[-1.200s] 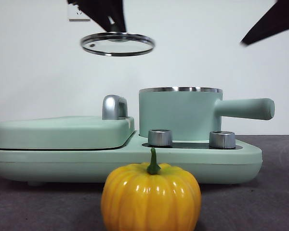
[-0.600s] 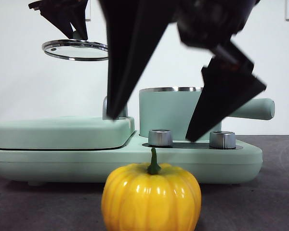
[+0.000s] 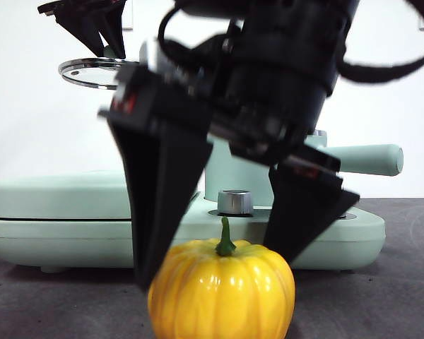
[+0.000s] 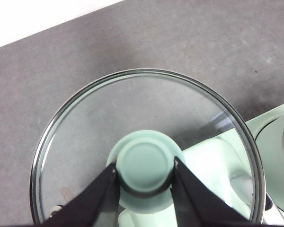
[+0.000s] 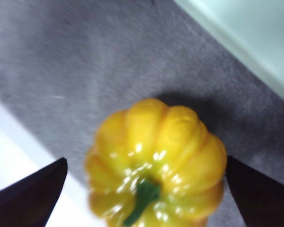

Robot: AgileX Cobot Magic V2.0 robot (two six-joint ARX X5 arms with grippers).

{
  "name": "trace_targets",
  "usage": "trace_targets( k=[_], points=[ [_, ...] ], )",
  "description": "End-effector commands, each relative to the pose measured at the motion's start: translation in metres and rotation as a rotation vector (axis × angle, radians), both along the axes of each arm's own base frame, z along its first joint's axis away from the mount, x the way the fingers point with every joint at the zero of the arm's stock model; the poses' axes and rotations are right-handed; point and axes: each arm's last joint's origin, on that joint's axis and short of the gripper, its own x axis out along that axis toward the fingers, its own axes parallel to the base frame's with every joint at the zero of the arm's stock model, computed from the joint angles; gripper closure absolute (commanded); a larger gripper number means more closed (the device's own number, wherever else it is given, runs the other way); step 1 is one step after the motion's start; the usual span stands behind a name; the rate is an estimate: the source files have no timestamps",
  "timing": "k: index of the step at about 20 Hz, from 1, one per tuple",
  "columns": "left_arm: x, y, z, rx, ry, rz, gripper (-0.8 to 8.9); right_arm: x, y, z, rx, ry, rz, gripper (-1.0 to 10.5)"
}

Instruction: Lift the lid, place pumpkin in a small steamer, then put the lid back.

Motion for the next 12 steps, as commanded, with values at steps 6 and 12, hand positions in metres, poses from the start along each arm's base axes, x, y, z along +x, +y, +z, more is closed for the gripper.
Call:
trace_targets(
  k=[6,12],
  points=[
    [-0.003,0.0,0.014,-0.022,-0.057,-0.001,7.96,0.001,0.011,-0.015,-0.032,0.028,0.028,6.2],
    [-0.003,0.0,0.014,-0.021,-0.057,-0.001,7.96,0.002,0.014,0.0,-0.008,0.095,0.045,6.5]
  ],
)
